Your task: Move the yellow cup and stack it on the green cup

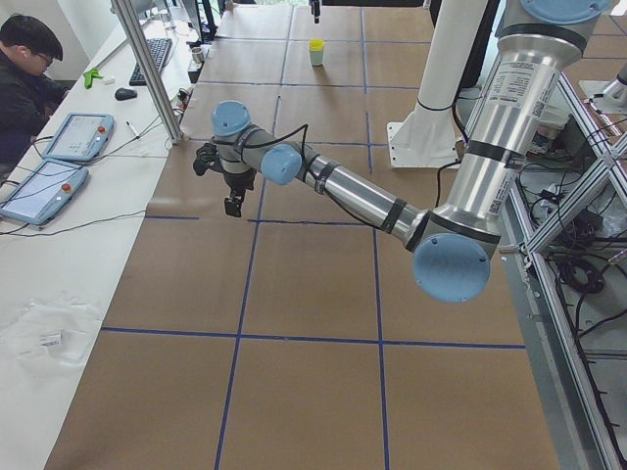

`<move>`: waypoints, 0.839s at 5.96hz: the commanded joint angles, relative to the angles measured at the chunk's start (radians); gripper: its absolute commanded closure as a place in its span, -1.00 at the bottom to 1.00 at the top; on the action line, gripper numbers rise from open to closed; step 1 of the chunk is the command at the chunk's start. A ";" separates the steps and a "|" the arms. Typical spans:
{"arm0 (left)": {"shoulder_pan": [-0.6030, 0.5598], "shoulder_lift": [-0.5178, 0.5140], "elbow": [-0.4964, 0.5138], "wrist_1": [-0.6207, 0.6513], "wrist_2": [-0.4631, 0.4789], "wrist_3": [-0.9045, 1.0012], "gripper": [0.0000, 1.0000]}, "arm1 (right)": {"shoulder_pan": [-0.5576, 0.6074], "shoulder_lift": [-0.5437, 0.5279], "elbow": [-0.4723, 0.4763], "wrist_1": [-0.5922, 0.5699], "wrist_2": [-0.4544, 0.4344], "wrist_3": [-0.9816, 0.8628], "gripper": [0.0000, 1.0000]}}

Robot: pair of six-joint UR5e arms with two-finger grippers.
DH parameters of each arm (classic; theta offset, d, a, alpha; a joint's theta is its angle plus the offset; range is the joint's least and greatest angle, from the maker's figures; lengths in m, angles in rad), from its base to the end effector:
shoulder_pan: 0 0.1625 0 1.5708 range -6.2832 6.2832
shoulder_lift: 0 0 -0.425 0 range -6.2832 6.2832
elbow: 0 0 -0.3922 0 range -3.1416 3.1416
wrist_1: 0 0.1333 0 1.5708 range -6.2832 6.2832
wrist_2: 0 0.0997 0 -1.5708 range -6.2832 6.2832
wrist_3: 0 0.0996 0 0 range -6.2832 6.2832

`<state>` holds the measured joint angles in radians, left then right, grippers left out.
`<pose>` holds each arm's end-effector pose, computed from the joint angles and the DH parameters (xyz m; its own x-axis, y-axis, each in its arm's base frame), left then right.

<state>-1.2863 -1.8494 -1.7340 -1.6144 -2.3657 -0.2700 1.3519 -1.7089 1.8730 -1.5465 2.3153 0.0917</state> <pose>0.1065 -0.5858 0.4186 0.6240 0.2711 -0.7329 -0.0849 0.9559 0.2813 -0.0313 -0.4439 0.5727 0.7070 -0.1946 0.6800 0.1492 0.9808 0.1255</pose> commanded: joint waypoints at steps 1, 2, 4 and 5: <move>-0.118 0.006 0.071 0.098 -0.001 0.308 -1.00 | 0.155 -0.082 0.020 -0.001 0.004 -0.059 -1.00; -0.204 0.004 0.105 0.204 0.000 0.463 -1.00 | 0.157 -0.112 0.024 -0.004 0.004 -0.058 -1.00; -0.278 0.176 0.157 0.206 -0.006 0.499 -1.00 | 0.158 -0.109 0.024 -0.003 0.006 -0.044 -1.00; -0.278 0.238 0.174 0.150 -0.003 0.489 -1.00 | 0.158 -0.109 0.023 -0.003 0.007 -0.046 -1.00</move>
<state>-1.5536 -1.6916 -1.5763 -1.4231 -2.3691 0.2209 1.5088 -1.8171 1.8969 -1.5497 2.3209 0.0456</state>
